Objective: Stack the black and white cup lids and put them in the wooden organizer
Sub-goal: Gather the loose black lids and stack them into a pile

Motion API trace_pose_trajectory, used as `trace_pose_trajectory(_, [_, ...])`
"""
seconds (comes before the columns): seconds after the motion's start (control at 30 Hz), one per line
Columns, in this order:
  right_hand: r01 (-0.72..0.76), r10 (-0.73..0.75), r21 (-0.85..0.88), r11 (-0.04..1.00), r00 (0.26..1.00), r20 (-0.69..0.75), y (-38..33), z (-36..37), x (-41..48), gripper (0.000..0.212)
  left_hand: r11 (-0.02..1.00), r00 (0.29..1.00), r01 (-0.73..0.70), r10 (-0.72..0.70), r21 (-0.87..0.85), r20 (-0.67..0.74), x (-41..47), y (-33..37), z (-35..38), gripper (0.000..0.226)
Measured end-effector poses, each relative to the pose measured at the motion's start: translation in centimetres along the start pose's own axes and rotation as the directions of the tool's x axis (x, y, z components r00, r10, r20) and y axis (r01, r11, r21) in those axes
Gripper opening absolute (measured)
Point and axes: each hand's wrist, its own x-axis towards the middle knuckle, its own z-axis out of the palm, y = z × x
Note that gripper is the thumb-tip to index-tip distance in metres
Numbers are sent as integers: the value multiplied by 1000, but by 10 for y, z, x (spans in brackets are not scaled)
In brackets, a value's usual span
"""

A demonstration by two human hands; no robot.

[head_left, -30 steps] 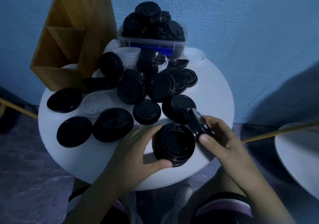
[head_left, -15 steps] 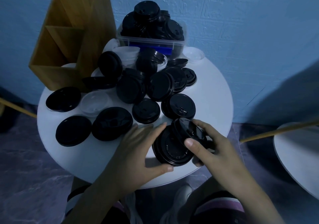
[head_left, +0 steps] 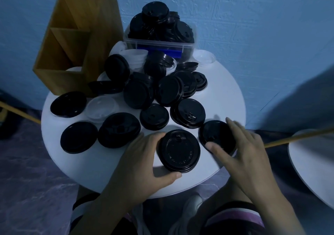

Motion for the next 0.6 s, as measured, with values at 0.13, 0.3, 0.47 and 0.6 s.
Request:
trace_pose_trajectory(0.13, [184, -179, 104, 977, 982, -57, -42, 2, -26, 72, 1000, 996, -8, 7, -12, -89, -3, 6, 6, 75])
trace_pose_trajectory(0.3, [219, -218, 6, 976, 968, 128, -56, 30, -33, 91, 998, 990, 7, -16, -68, -137, -11, 2, 9, 70])
trace_pose_trajectory(0.47, [275, -307, 143, 951, 899, 313, -44, 22, -15, 92, 996, 999, 46, -46, -81, -4, -11, -16, 4, 82])
trace_pose_trajectory(0.6, [284, -309, 122, 951, 848, 430, -46, 15, -5, 93, 998, 999, 32, -32, -46, -8, -9, -19, 4, 85])
